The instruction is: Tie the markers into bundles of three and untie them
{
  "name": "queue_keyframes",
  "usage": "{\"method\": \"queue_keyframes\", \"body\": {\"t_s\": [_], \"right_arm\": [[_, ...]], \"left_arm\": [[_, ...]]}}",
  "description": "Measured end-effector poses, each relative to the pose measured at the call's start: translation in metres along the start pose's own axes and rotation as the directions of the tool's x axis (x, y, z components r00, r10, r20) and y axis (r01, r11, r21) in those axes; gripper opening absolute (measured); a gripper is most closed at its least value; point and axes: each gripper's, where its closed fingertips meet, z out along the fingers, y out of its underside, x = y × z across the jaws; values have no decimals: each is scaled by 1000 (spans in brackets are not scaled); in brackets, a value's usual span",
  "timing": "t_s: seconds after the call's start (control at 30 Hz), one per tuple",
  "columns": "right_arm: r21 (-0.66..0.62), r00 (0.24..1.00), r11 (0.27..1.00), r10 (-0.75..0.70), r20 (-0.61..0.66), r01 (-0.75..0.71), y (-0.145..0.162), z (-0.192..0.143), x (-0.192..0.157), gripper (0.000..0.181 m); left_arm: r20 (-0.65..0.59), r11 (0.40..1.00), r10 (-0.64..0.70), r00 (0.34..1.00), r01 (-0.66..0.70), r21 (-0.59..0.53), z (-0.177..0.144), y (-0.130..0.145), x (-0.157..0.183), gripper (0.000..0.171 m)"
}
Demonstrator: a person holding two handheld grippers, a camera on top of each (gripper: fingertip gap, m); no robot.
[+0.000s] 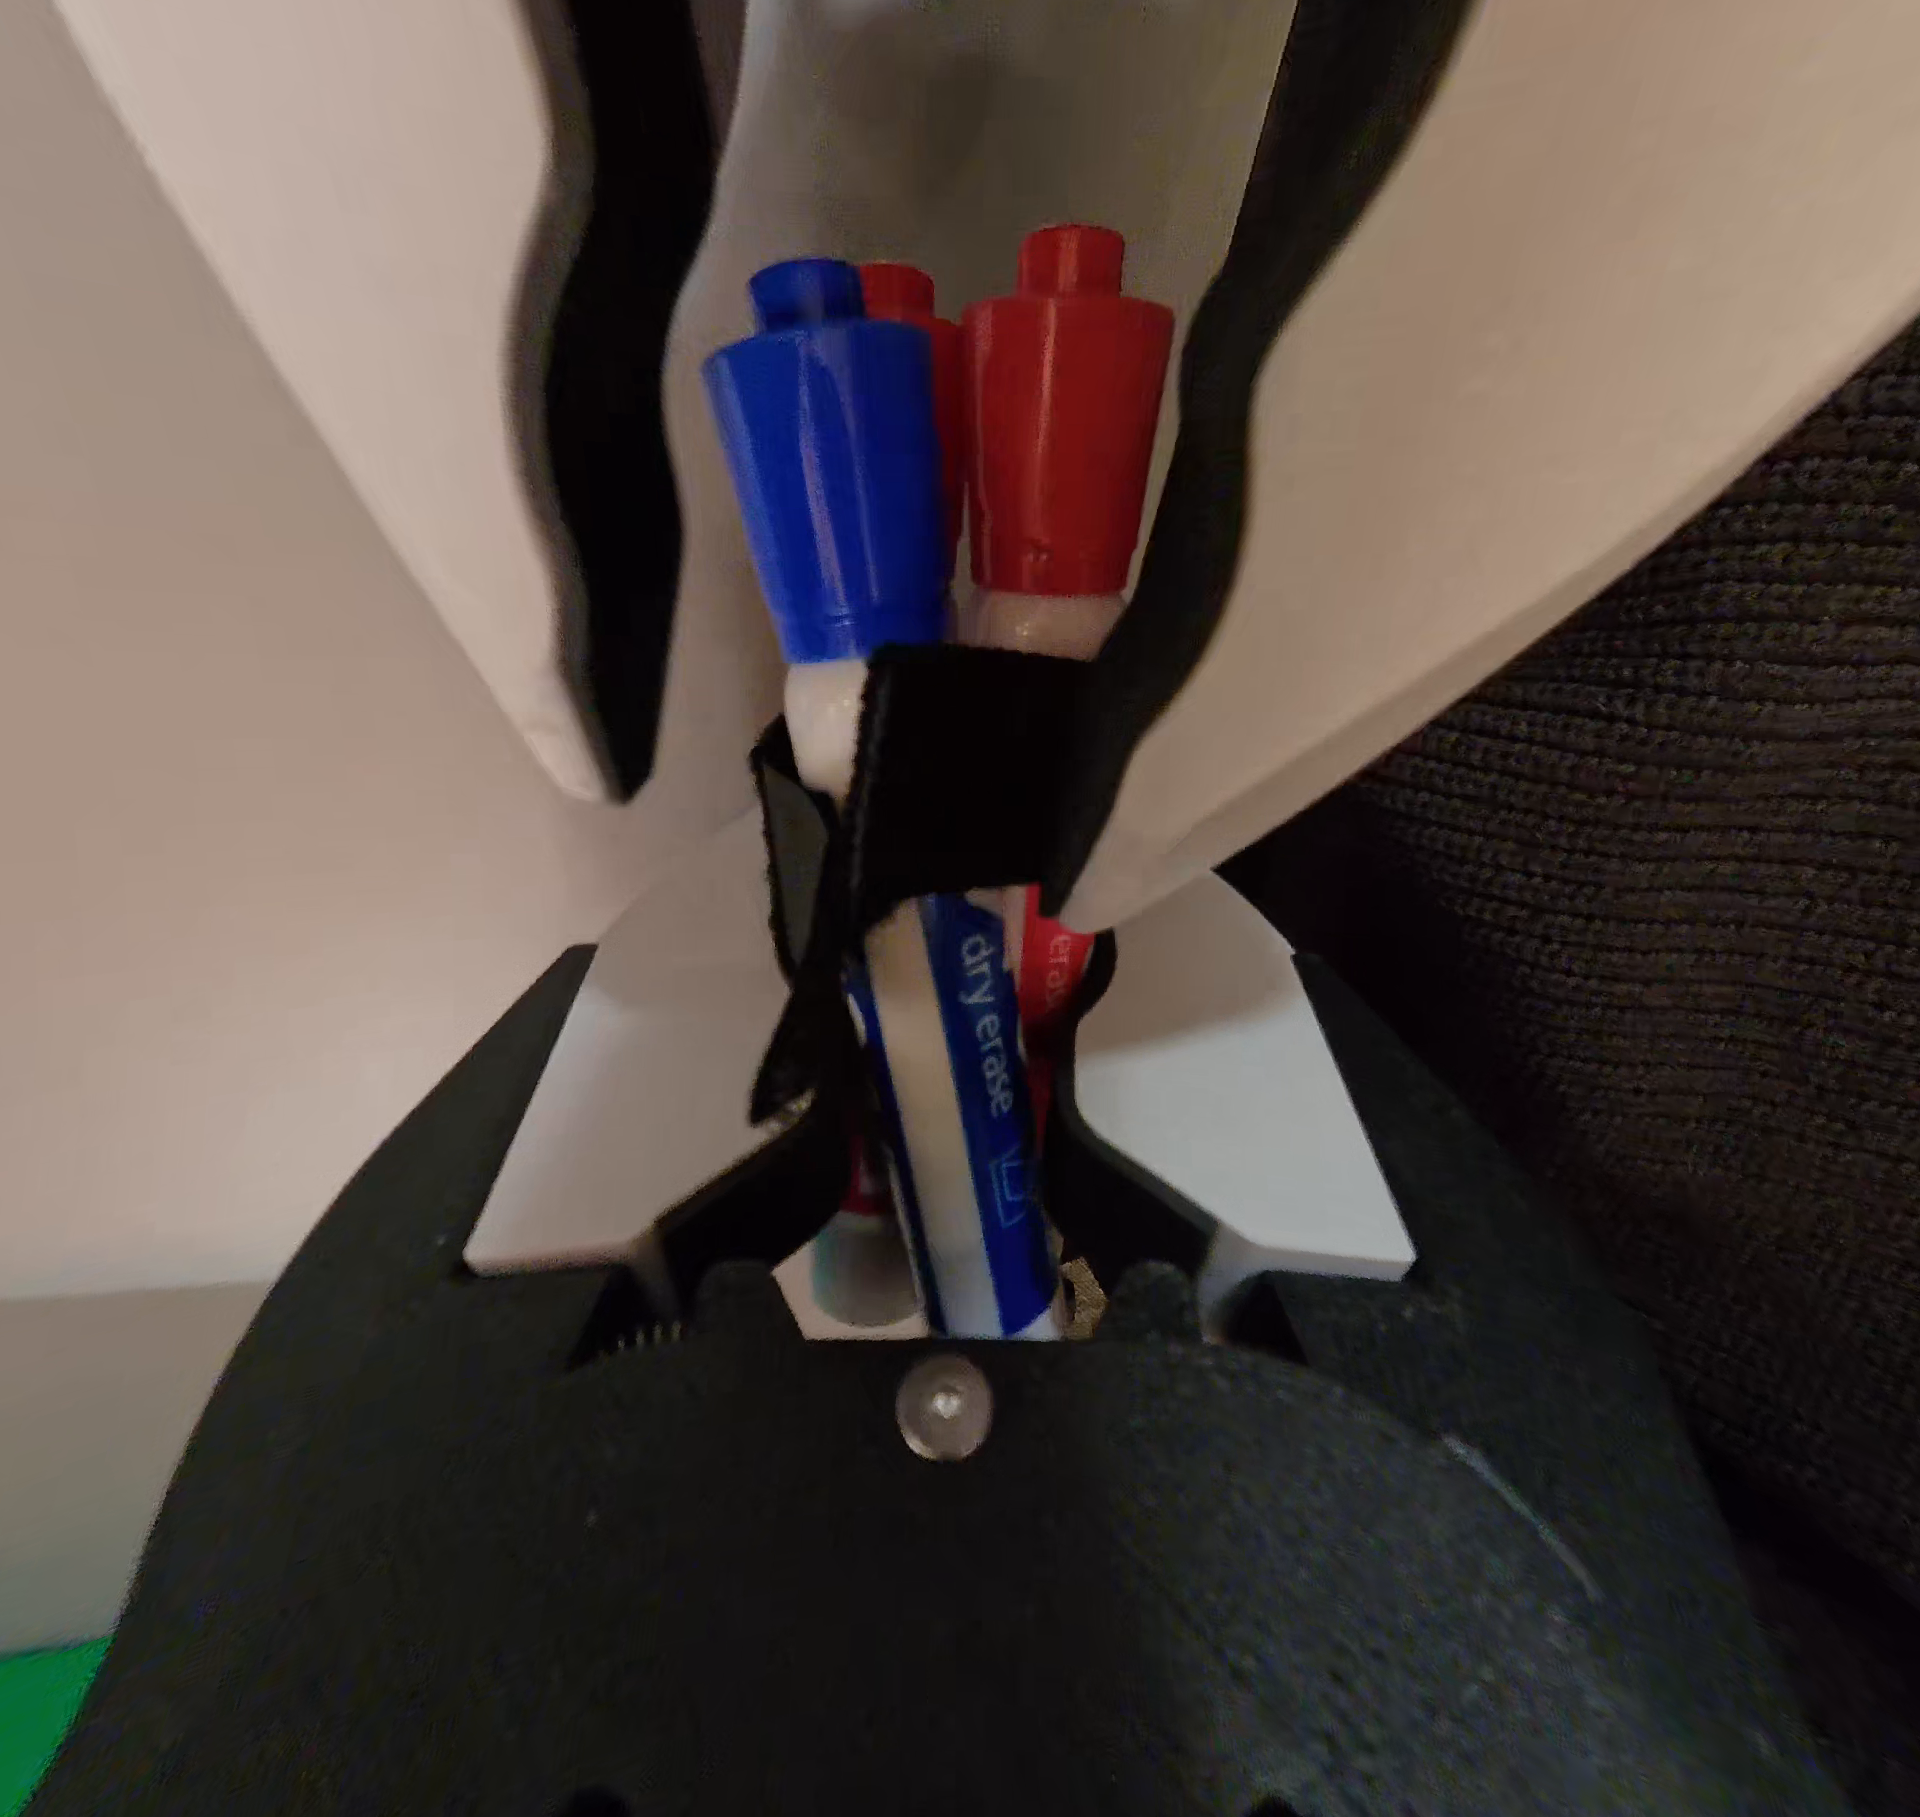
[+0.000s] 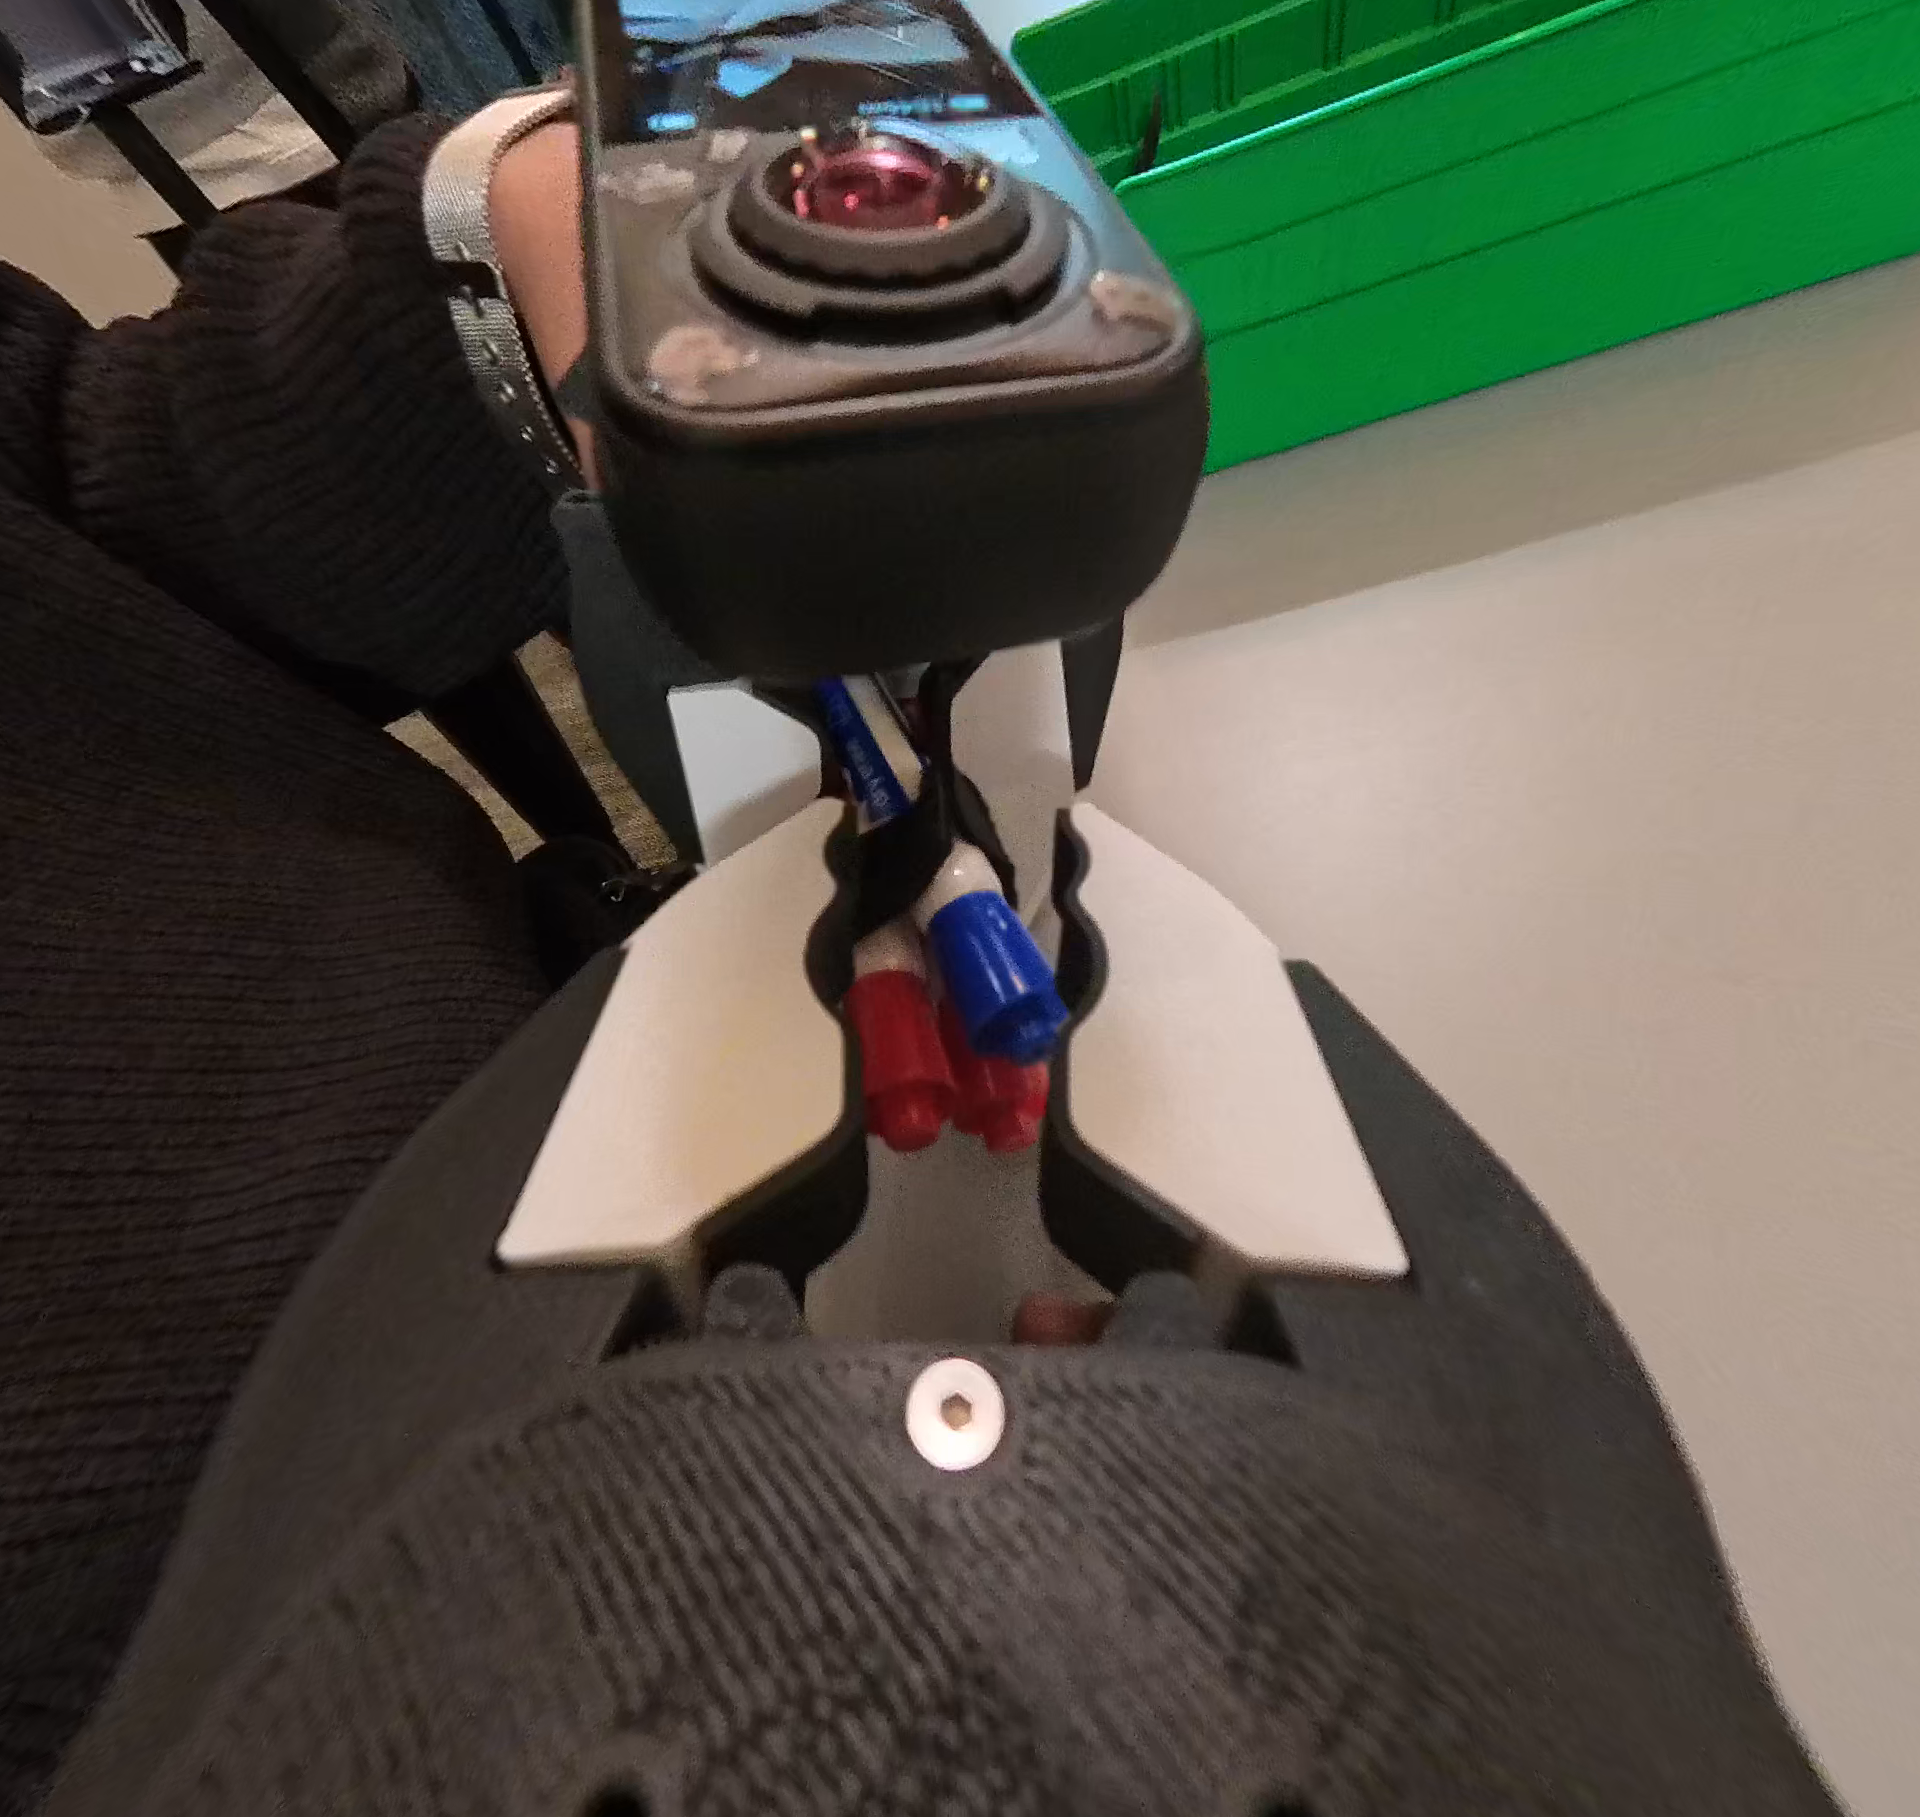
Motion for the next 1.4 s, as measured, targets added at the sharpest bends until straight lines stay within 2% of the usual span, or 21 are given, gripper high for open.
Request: {"method": "queue_keyframes", "body": {"t_s": [0.07, 0.2, 0.4, 0.5, 0.67, 0.77, 0.87, 1.03, 1.4], "right_arm": [[11, 1000, 1000, 20, 12, -20, -1, -2, 0, 35], [10, 999, 1000, 25, 39, -25, 1, -4, 1, 46], [25, 985, 998, 60, 160, -65, 3, -11, -9, 46], [24, 988, 999, 29, 148, -33, 4, -11, -8, 39], [28, 979, 998, -62, 194, 58, 6, -12, -19, 49], [46, 960, 997, -68, 271, 58, 5, -20, -30, 54], [65, 914, 998, -16, 406, -12, 0, -31, -46, 56], [16, 842, 997, 55, 536, -75, 6, -37, -64, 57], [-8, 806, 992, 106, 582, -125, 4, -39, -72, 29]], "left_arm": [[0, 1000, -2, 1000, 2, 3, -1, 0, -1, 43], [-3, 1000, 4, 1000, -4, 3, 0, 0, 0, 43], [-13, 1000, 21, 1000, -21, 5, 1, -1, 2, 43], [-27, 1000, 25, 999, -25, 5, 2, -2, 5, 43], [-89, 998, 57, 994, -55, 23, 3, -8, 19, 43], [-140, 995, 94, 986, -90, 38, 3, -13, 33, 43], [-189, 990, 138, 972, -130, 55, 3, -19, 48, 43], [-234, 980, 195, 952, -179, 88, 0, -29, 67, 43], [-234, 984, 180, 956, -172, 55, 4, -26, 67, 43]]}}
